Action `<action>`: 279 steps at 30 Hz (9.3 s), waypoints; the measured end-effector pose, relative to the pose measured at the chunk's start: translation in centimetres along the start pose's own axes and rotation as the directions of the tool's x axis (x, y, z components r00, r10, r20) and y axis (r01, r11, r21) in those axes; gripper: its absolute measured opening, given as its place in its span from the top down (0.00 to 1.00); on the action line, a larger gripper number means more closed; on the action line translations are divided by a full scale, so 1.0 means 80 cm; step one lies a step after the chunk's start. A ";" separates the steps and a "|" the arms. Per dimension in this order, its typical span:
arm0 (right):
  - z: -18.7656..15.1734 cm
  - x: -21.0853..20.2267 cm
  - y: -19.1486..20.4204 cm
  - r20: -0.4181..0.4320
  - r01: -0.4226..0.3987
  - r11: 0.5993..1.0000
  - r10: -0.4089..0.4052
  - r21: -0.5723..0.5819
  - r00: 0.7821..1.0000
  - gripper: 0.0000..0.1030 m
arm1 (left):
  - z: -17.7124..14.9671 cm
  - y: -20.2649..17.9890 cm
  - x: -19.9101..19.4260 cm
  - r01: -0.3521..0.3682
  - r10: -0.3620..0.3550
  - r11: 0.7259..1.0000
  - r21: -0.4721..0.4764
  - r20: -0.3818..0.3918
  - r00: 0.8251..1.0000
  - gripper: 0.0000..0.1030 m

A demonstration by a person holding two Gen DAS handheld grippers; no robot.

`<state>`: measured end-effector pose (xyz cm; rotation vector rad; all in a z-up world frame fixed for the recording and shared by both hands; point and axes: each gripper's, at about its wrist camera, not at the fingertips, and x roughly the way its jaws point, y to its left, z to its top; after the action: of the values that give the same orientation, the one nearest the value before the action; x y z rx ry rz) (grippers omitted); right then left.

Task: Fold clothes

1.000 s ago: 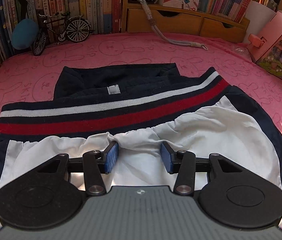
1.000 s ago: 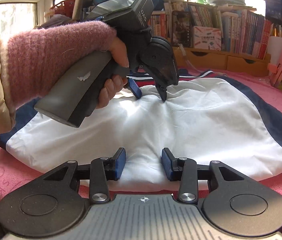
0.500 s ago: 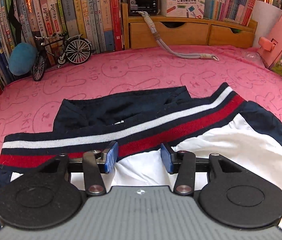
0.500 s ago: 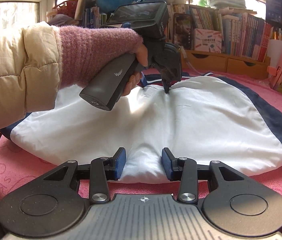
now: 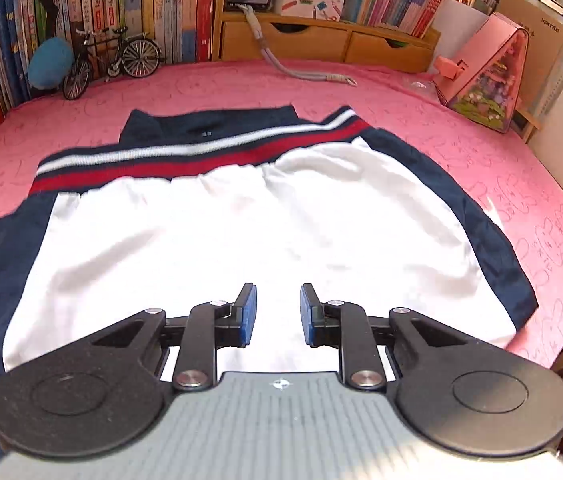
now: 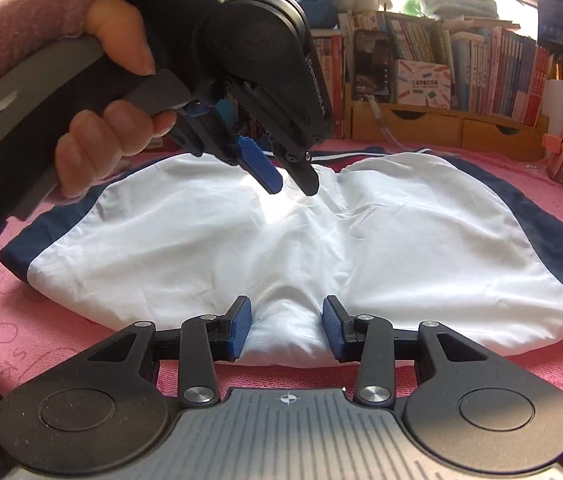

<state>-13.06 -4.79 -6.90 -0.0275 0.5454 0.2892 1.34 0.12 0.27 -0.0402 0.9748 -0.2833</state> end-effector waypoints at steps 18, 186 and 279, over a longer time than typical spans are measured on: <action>0.000 0.001 0.000 0.008 0.004 1.000 -0.004 -0.012 1.000 0.61 | 0.081 0.016 0.092 -0.168 0.169 0.986 -0.014 0.084 0.982 0.71; -0.012 -0.009 0.038 0.149 -0.015 0.943 0.068 -0.333 0.986 0.46 | -0.161 0.105 -0.182 -0.408 0.577 0.815 -0.411 0.521 0.628 0.74; 0.179 0.158 -0.108 0.213 -0.505 0.862 0.486 0.041 0.847 0.07 | 0.051 0.077 -0.005 -0.639 0.464 0.733 0.233 0.515 0.721 0.55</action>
<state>6.93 -8.29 -1.62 0.2396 0.3603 0.7665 5.80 5.78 1.88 0.5547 0.4328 0.1093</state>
